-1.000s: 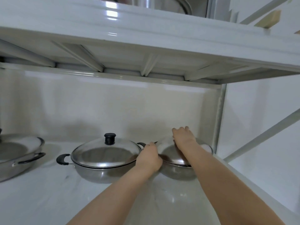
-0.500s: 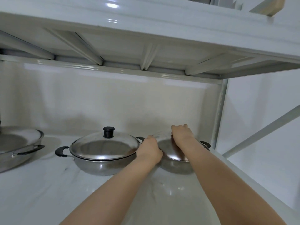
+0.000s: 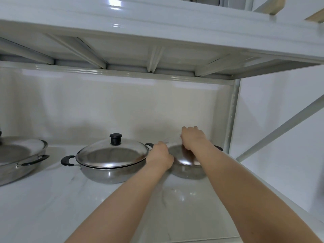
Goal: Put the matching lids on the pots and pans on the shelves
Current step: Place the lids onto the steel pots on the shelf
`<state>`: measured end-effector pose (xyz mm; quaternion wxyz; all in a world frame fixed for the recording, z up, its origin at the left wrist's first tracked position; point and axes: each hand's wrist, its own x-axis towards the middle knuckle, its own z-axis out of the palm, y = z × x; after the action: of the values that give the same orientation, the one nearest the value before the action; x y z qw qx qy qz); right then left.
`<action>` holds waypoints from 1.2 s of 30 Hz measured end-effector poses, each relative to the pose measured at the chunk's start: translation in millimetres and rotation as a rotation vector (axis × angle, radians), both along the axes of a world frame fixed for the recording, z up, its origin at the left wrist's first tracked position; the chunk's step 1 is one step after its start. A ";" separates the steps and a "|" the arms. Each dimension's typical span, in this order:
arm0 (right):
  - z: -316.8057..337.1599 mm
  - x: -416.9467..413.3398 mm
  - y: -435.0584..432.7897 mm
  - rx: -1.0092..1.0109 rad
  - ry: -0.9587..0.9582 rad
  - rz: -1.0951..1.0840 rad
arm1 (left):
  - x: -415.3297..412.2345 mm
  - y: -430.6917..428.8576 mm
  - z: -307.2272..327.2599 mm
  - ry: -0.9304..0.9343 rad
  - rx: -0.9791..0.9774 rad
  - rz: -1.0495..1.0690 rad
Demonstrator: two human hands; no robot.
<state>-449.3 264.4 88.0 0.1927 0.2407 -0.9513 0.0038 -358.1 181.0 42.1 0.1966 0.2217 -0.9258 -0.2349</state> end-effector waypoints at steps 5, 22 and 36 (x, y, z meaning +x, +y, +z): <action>5.3 26.5 -0.2 0.060 0.051 0.067 | 10.6 9.0 6.8 0.028 -0.036 0.009; -36.4 167.2 -28.9 -0.185 -0.036 0.392 | 143.8 6.5 -5.6 0.062 -0.423 0.213; -122.5 423.9 -80.8 -0.372 -0.295 0.493 | 397.6 -46.7 -99.7 0.038 -0.333 0.211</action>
<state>-25.4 183.7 -34.5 0.0870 0.4212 -0.8650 0.2585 39.4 134.3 -57.6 0.2714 0.2775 -0.9196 -0.0607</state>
